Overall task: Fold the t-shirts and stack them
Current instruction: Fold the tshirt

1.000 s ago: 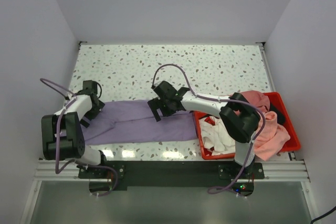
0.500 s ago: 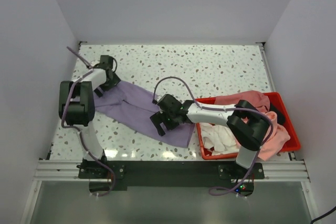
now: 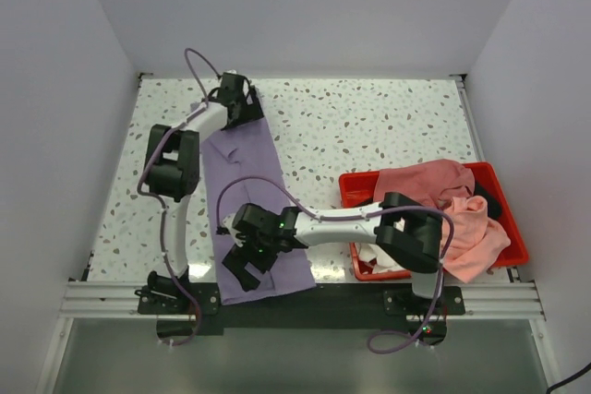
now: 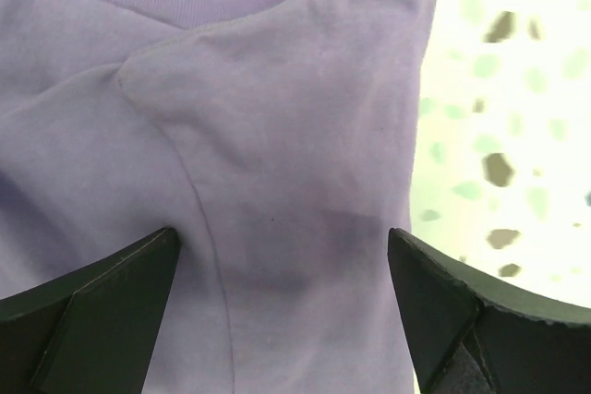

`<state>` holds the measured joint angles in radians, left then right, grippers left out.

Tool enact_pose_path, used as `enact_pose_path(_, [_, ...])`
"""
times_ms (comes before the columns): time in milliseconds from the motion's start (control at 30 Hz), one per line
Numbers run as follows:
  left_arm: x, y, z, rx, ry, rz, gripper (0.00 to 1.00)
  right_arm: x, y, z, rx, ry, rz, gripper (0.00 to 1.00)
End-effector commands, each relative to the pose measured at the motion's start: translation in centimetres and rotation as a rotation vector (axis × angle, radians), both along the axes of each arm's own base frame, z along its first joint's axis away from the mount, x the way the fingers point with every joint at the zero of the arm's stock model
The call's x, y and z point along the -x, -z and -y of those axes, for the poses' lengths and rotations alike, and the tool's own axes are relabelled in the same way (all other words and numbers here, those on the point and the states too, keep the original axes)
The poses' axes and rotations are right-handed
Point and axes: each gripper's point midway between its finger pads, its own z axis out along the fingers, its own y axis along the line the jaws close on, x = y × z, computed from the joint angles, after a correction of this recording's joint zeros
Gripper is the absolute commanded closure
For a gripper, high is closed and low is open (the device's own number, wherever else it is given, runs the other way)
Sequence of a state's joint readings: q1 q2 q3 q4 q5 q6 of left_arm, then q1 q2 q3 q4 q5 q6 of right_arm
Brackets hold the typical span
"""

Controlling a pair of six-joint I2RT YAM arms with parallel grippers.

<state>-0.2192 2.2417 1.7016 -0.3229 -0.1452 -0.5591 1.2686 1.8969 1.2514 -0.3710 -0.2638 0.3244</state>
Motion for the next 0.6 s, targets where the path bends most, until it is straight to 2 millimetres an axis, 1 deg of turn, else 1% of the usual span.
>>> enact_pose_path(0, [-2.5,-0.8,4.5,0.087,0.215,0.091,0.0,-0.1,-2.9,-2.4,-0.064,-0.056,-0.002,0.01])
enact_pose_path(33, [-2.6,-0.5,5.5,0.111,0.25,0.092,0.0,-0.6,-3.2,-2.7,-0.061,-0.048,0.022,0.01])
enact_pose_path(67, [-2.8,-0.4,5.9,0.118,0.264,0.096,0.0,-1.2,-4.4,-3.5,-0.086,-0.044,0.049,0.01])
enact_pose_path(100, [-3.3,-1.1,6.3,0.12,0.283,0.115,0.0,-1.3,-4.9,-3.7,-0.09,-0.045,0.059,0.01])
enact_pose_path(133, [-3.2,-0.7,7.3,0.143,0.321,0.111,0.0,-1.7,-5.5,-3.9,-0.1,-0.036,0.072,0.01])
enact_pose_path(167, [-3.4,-1.0,7.8,0.154,0.341,0.124,0.0,-2.5,-6.7,-4.5,-0.121,-0.014,0.107,0.01])
enact_pose_path(233, [-3.9,-2.2,9.1,0.17,0.379,0.165,0.0,-3.0,-8.1,-5.1,-0.149,0.002,0.127,0.01])
enact_pose_path(267, [-4.2,-2.7,9.5,0.173,0.388,0.178,0.0,-3.7,-8.6,-5.0,-0.153,0.024,0.144,0.01])
enact_pose_path(300, [-4.7,-3.7,10.1,0.173,0.4,0.205,0.0,-3.9,-9.0,-4.9,-0.157,0.04,0.141,0.01])
enact_pose_path(333, [-4.8,-4.3,10.0,0.168,0.397,0.204,0.0,-4.2,-9.3,-4.7,-0.159,0.057,0.139,0.01])
enact_pose_path(367, [-5.1,-4.9,9.9,0.16,0.394,0.209,0.0,-5.6,-10.3,-4.0,-0.171,0.101,0.157,0.01])
enact_pose_path(400, [-5.4,-6.4,9.4,0.126,0.378,0.217,0.0,-6.3,-10.8,-3.5,-0.18,0.138,0.157,0.01])
enact_pose_path(433, [-5.6,-7.2,8.9,0.1,0.369,0.223,0.0,-7.8,-10.2,-2.1,-0.163,0.189,0.155,0.01])
enact_pose_path(467, [-5.6,-8.1,8.4,0.069,0.356,0.229,0.0,-8.9,-10.6,-1.1,-0.168,0.23,0.156,0.01])
enact_pose_path(500, [-5.3,-9.6,6.9,-0.005,0.323,0.238,0.0,-9.7,-12.2,-0.2,-0.203,0.273,0.16,0.01])
enact_pose_path(533, [-5.1,-10.4,6.0,-0.049,0.296,0.243,0.0,-10.5,-11.8,1.5,-0.19,0.309,0.155,0.01])
enact_pose_path(567, [-4.7,-10.8,5.0,-0.092,0.272,0.24,0.0,-12.7,-12.1,3.3,-0.187,0.381,0.165,0.01])
